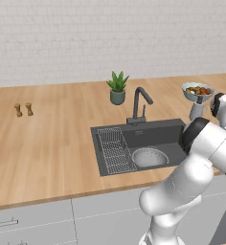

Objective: Put the colander in the sink, put the mango, orange in the colander, and turn on the sink faucet and pour water over the colander.

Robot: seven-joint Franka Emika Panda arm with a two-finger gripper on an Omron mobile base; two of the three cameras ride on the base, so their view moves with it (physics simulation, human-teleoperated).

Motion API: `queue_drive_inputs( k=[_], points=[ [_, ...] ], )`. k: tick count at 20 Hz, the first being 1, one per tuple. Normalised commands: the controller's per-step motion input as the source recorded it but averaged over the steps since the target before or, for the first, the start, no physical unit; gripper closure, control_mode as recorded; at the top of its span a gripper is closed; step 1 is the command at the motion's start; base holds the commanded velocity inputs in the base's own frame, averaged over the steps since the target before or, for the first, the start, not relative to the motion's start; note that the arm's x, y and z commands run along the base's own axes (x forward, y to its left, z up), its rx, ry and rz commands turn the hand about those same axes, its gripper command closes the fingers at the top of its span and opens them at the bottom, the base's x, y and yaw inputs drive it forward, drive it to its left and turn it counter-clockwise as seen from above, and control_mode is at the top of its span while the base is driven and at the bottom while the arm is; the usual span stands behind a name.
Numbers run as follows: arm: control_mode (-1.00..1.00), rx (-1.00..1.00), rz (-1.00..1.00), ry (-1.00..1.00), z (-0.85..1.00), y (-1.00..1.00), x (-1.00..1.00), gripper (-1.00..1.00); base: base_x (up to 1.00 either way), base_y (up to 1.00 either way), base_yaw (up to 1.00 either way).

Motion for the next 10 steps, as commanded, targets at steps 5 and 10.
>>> queue_drive_inputs(
  k=[5,10],
  points=[
    [-1.0,0.17,-0.47,-0.08,0.0,-0.39,-0.28,-1.0,0.0,0.0,0.0],
    [-1.0,0.04,-0.44,-0.07,0.0,-0.13,-0.05,-1.0,0.0,0.0,0.0]
  ],
)
